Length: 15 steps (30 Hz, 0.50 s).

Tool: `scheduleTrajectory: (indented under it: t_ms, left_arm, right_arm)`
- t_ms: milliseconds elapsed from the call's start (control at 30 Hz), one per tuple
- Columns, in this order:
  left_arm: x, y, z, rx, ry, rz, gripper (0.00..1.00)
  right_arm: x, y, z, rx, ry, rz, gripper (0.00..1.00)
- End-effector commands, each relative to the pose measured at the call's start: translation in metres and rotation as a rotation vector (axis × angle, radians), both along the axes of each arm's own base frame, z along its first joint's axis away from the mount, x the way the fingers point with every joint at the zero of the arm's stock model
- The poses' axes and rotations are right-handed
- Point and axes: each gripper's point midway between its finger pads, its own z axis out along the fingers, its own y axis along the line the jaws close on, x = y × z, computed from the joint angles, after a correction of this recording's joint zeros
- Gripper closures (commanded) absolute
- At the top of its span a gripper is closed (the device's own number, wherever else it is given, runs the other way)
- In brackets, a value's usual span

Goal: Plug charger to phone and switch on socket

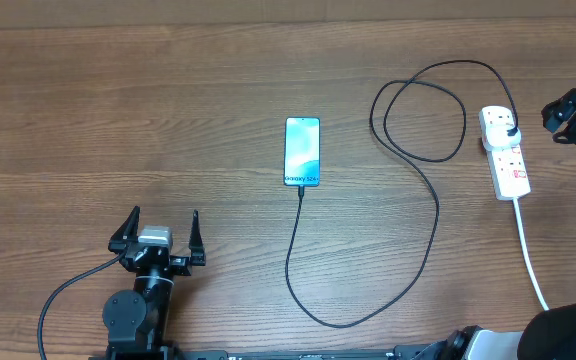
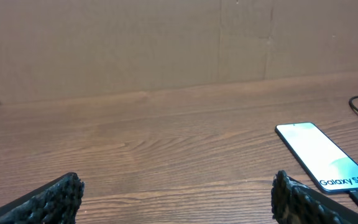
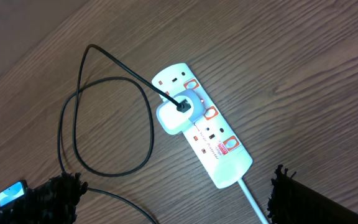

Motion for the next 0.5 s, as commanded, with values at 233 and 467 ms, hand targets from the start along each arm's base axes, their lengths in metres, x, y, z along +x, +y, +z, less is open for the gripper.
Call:
scheduleTrajectory:
  t_ms: [233,467]
  left_arm:
    - [-0.0006,-0.0025,0.0005,0.021,-0.008,-0.018,0.00]
    - [-0.0006,-0.0023,0.0005,0.021,-0.008,-0.016,0.00]
  right_arm:
    - [0.0023,0.0002,0.0104,-0.012,-0.025,-0.001,0.00]
    - [0.0023,0.0002,0.0104,-0.012,-0.025,-0.002,0.00]
